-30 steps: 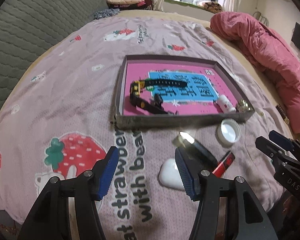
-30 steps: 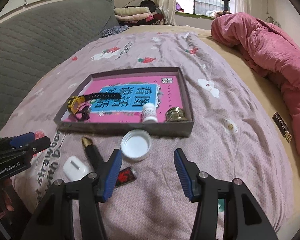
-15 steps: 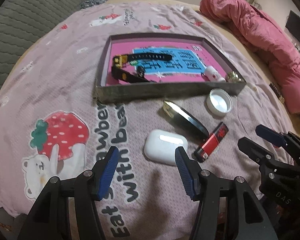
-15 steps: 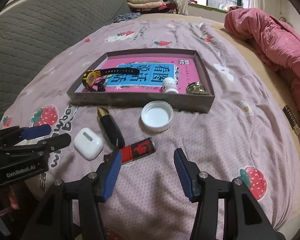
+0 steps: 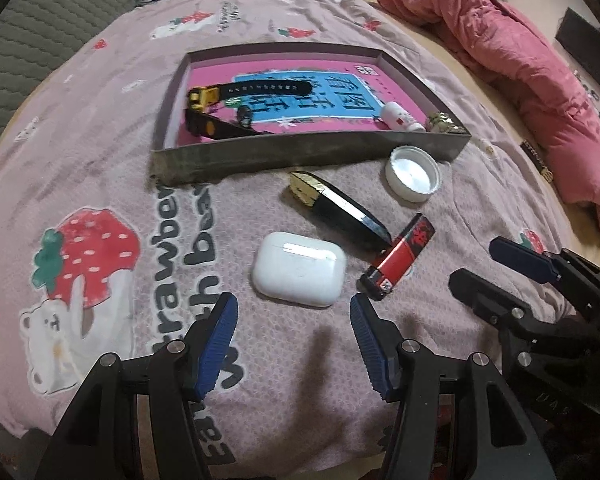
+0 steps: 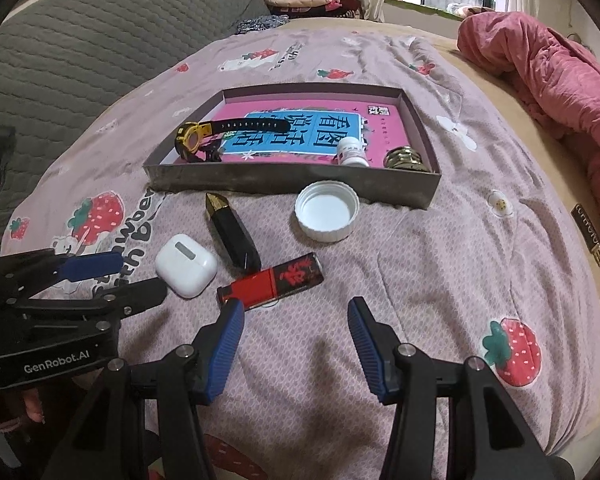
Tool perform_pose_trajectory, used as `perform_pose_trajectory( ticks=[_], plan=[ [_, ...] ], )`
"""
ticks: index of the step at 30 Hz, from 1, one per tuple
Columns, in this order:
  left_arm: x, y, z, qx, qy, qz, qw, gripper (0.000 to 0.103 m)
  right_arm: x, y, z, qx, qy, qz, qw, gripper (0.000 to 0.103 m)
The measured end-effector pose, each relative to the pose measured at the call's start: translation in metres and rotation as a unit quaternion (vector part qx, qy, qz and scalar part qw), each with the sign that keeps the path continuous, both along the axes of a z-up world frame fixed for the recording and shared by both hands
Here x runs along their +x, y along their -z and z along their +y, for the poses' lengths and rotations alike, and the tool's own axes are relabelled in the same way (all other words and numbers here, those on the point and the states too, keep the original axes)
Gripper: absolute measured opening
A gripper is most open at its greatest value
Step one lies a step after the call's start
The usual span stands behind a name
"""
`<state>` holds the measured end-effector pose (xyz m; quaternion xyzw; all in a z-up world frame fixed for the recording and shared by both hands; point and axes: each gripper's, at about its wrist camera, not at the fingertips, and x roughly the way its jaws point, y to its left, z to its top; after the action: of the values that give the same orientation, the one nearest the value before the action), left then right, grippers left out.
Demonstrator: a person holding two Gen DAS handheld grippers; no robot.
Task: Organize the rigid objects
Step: 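Close the left gripper on the white earbud case while the right gripper approaches the red lighter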
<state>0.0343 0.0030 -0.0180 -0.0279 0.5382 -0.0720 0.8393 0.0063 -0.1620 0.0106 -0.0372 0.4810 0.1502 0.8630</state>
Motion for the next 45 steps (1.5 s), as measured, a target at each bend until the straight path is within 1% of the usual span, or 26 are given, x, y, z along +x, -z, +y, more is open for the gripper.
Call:
perform_pose_trajectory(
  ticks=[2,6,10,12,14,17,22,25,28,31,34,40,42,45],
  plan=[
    [0.002,0.005,0.0,-0.002,0.0,0.004,1.0,0.06,0.0,0.002,0.0,0.0,-0.002,0.001,1.0,0.054],
    [0.006,0.013,-0.003,0.009,0.004,0.004,0.9999,0.06,0.0,0.006,0.0,0.0,-0.004,0.006,1.0,0.054],
    [0.015,0.021,-0.003,-0.008,0.005,0.009,0.9999,0.06,0.002,0.012,0.001,0.001,-0.007,0.013,1.0,0.054],
    [0.019,0.026,-0.003,-0.002,0.003,0.011,0.9999,0.06,0.003,0.015,0.001,0.001,-0.006,0.015,1.0,0.054],
    [0.022,0.031,-0.004,-0.008,0.007,0.015,0.9998,0.061,0.004,0.017,-0.001,0.002,-0.004,0.019,1.0,0.054],
    [0.027,0.036,-0.008,-0.001,0.013,0.015,0.9998,0.063,0.007,0.021,-0.001,0.003,-0.001,0.023,1.0,0.054],
    [0.032,0.04,-0.007,0.002,0.007,0.004,1.0,0.065,0.011,0.024,0.001,0.013,0.001,0.03,0.999,0.054],
    [0.035,0.042,-0.002,0.007,0.0,-0.001,1.0,0.066,0.017,0.027,0.007,0.017,0.004,0.039,0.999,0.054],
    [0.036,0.041,0.002,0.01,0.001,-0.005,0.9999,0.066,0.02,0.028,0.017,0.02,-0.001,0.037,0.999,0.054],
    [0.035,0.04,0.005,0.024,0.005,-0.009,0.9997,0.065,0.021,0.029,0.027,0.018,-0.004,0.038,0.999,0.053],
    [0.037,0.041,0.012,0.029,0.002,-0.012,0.9995,0.065,0.021,0.031,0.034,0.016,0.003,0.038,0.999,0.054],
    [0.037,0.041,0.024,0.016,-0.001,-0.012,0.9998,0.065,0.028,0.035,0.039,0.018,0.037,0.043,0.998,0.054],
    [0.039,0.042,0.027,0.012,-0.007,-0.011,0.9999,0.063,0.031,0.037,0.041,0.013,0.051,0.044,0.998,0.054],
    [0.039,0.042,0.029,0.014,-0.013,-0.011,0.9998,0.063,0.035,0.04,0.043,-0.013,0.073,0.038,0.997,0.054]
  ],
)
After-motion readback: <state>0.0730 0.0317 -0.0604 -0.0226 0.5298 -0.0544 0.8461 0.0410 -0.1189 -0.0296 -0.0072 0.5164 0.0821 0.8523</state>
